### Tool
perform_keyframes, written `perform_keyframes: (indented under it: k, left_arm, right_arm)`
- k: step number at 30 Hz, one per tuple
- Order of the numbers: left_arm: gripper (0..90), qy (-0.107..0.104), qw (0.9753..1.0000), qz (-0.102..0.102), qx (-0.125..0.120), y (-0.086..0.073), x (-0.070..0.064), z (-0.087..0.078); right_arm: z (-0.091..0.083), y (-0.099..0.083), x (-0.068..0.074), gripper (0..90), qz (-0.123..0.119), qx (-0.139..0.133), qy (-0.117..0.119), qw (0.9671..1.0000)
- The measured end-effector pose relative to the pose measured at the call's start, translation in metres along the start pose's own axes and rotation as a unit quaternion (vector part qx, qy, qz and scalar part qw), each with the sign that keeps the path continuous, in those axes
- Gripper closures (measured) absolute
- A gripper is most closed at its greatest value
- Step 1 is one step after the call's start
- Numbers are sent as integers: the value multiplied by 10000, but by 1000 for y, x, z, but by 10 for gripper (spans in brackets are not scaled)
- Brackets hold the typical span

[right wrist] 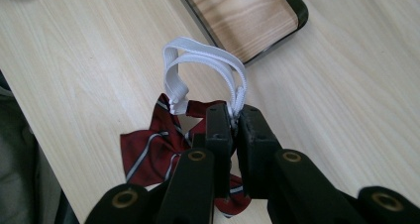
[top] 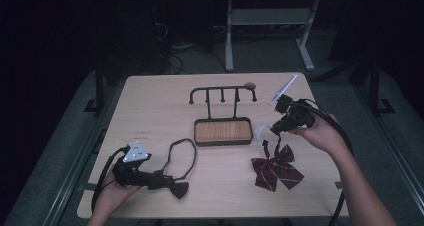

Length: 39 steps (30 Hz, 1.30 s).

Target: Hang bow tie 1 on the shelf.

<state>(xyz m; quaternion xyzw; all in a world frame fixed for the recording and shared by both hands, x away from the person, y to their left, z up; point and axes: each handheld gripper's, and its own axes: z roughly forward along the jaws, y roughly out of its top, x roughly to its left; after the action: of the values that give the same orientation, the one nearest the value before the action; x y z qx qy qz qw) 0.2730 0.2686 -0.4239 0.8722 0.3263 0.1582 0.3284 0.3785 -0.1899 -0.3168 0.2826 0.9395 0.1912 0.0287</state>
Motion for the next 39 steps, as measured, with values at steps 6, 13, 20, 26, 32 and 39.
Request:
perform_keyframes:
  k: [6, 13, 20, 26, 32, 39]
  left_arm:
    - [284, 4, 10000, -9, -34, 0, 0, 0]
    - [284, 6, 10000, -4, -43, 0, 0, 0]
    - [283, -16, 10000, -14, -22, -1, 1, 1]
    - [283, -2, 10000, -20, -49, -1, 2, -1]
    - [283, -28, 10000, 11, -55, 1, 2, 1]
    - [283, -27, 10000, 25, -50, 1, 2, -1]
  right_arm:
    - [-8, 7, 2, 840, -73, -39, -15, 10000]
    - [-15, 14, 3, 841, -131, -77, -16, 9999]
    - [-21, 21, 3, 843, -173, -94, 14, 9998]
    - [-23, 28, 3, 843, -212, -120, 39, 9997]
    - [-28, 35, 6, 845, -257, -112, 4, 9996]
    - [-34, 44, 10, 845, -351, -121, -17, 9993]
